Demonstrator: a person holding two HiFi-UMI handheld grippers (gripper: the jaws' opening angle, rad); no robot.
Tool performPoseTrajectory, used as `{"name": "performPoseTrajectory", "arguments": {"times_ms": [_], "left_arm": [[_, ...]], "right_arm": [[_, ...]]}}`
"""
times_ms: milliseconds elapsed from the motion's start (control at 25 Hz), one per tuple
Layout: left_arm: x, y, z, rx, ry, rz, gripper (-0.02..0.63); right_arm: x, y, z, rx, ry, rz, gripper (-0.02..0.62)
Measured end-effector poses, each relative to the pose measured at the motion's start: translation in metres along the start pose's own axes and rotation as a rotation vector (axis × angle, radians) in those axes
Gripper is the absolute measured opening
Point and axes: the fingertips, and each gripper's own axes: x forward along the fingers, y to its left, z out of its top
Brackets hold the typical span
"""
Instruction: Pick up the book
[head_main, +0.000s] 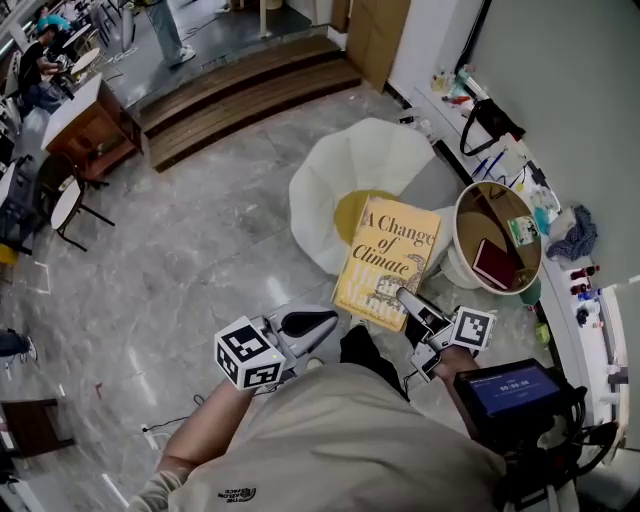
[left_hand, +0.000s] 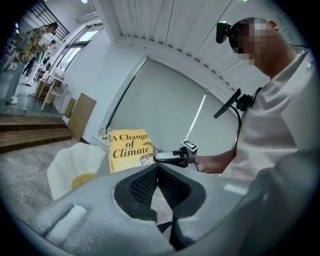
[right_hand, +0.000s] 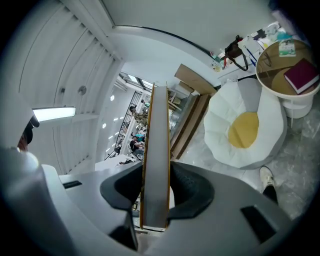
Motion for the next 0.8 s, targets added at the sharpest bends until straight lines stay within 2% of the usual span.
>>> {"name": "performPoseTrajectory", "arguments": {"times_ms": [320,600,800], "left_arm": [[-0.027,-0.009,-0.021,0.009,-0.001,-0.004,0.008],[-0.025,-0.016,-0.011,0.009,0.014,0.009,0.008],[-0.028,-0.014,-0.017,0.003,0.014,0.021,0.008]], "right_arm": [[-0.006,0.022,-0.036,-0.022,0.006,0.022,0.152],[-0.008,0.035,-0.041,-0.004,0.041,0.035,0.152],[-0.006,0.034,-0.043,-0.016,0.056,0.033,0.152]]}}
